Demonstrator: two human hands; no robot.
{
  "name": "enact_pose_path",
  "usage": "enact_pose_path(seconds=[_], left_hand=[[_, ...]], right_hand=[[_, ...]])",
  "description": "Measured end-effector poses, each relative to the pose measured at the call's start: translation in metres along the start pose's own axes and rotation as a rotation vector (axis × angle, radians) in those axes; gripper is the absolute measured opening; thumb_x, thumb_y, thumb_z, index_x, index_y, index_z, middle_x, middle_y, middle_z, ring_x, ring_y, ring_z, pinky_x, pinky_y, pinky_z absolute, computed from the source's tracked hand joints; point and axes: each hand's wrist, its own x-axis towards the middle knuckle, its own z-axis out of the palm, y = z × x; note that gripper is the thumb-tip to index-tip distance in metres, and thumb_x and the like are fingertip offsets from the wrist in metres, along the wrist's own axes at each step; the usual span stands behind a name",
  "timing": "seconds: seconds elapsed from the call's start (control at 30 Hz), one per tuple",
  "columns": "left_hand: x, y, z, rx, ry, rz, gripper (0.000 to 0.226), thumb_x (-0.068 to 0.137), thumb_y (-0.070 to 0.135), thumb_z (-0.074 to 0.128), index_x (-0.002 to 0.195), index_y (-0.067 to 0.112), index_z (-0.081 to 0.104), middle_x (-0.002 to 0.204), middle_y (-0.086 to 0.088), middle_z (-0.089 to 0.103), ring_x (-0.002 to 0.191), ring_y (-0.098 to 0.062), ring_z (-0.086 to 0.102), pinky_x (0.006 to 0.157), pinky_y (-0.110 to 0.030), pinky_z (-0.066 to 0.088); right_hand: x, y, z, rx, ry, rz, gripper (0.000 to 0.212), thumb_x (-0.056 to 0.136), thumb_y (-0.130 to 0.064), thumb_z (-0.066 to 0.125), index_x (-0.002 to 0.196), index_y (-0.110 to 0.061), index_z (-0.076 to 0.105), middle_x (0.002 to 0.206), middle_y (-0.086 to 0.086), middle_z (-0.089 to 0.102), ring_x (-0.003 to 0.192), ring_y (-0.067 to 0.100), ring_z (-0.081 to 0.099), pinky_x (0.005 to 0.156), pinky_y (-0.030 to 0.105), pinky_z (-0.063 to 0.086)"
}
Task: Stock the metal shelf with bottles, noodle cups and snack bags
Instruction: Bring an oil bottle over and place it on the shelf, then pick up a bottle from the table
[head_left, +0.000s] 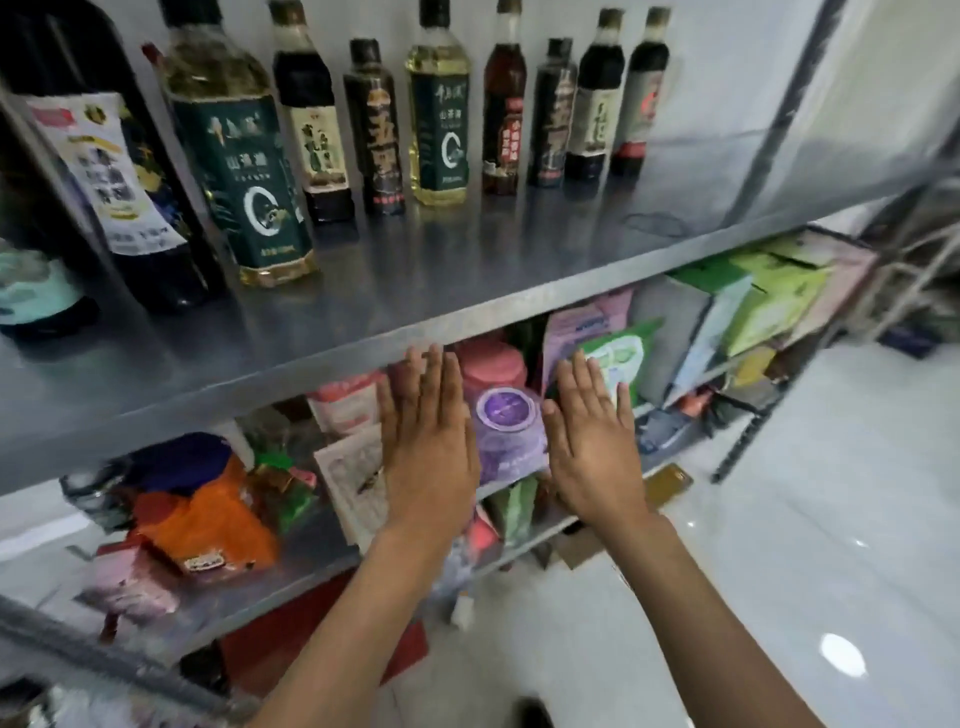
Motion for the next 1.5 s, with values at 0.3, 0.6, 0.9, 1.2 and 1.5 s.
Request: enact_pose_path(seconds=[0.3,0.6,0.9,1.2,1.5], left_hand=[[-0.068,0.184,0.015,-0.417,-0.214,0.488,0.064,0.094,0.011,0.044,0.153,0.004,0.018,0.161,-0.013,0.018,0.150,-0.029,0.012,0.120,-0.052,0.015],[-0.166,0.401,-0.059,-0.619,-0.273,0.915,0.060,0.098,0.014,0.036,0.153,0.003,0.014,0.162,-0.015,0.014,0.150,-0.031,0.006,0.121,-0.052,0.009],[-0.326,0.611,-0.178,-0.812,-0.306,1.245,0.057,0.100,0.017,0.039,0.153,0.004,0.021,0.161,-0.012,0.020,0.150,-0.028,0.009,0.120,-0.051,0.013],[-0.476,0.712,-0.259,-0.932,-0.467,1.539,0.071,0.090,0.008,0.055,0.153,0.009,0.023,0.161,-0.012,0.020,0.150,-0.030,0.013,0.119,-0.050,0.011],[-0.555,0.752,-0.272,-0.958,-0.649,1.689,0.054,0.104,0.024,0.021,0.156,0.014,0.010,0.164,-0.004,0.001,0.151,-0.020,-0.008,0.122,-0.043,-0.002]], right_hand=[[-0.169,0.087,-0.094,-0.137,0.151,0.422,0.063,0.102,-0.046,0.008,0.157,-0.017,0.011,0.163,-0.005,0.002,0.149,0.005,-0.009,0.122,0.035,-0.009],[-0.376,0.173,-0.214,-0.284,0.371,0.857,0.068,0.098,-0.047,0.002,0.157,-0.014,0.008,0.164,-0.002,0.002,0.150,0.006,-0.009,0.122,0.036,-0.009],[-0.622,0.226,-0.322,-0.415,0.583,1.236,0.066,0.099,-0.044,0.012,0.155,-0.010,0.020,0.163,0.006,0.017,0.152,0.018,0.007,0.123,0.038,-0.002],[-0.833,0.258,-0.363,-0.342,0.931,1.699,0.056,0.104,-0.035,0.039,0.152,-0.008,0.029,0.161,0.009,0.025,0.149,0.024,0.018,0.121,0.037,0.012],[-0.974,0.314,-0.365,-0.127,1.065,2.089,0.051,0.097,-0.031,0.052,0.142,-0.010,0.039,0.143,0.012,0.047,0.129,0.035,0.047,0.100,0.051,0.046]])
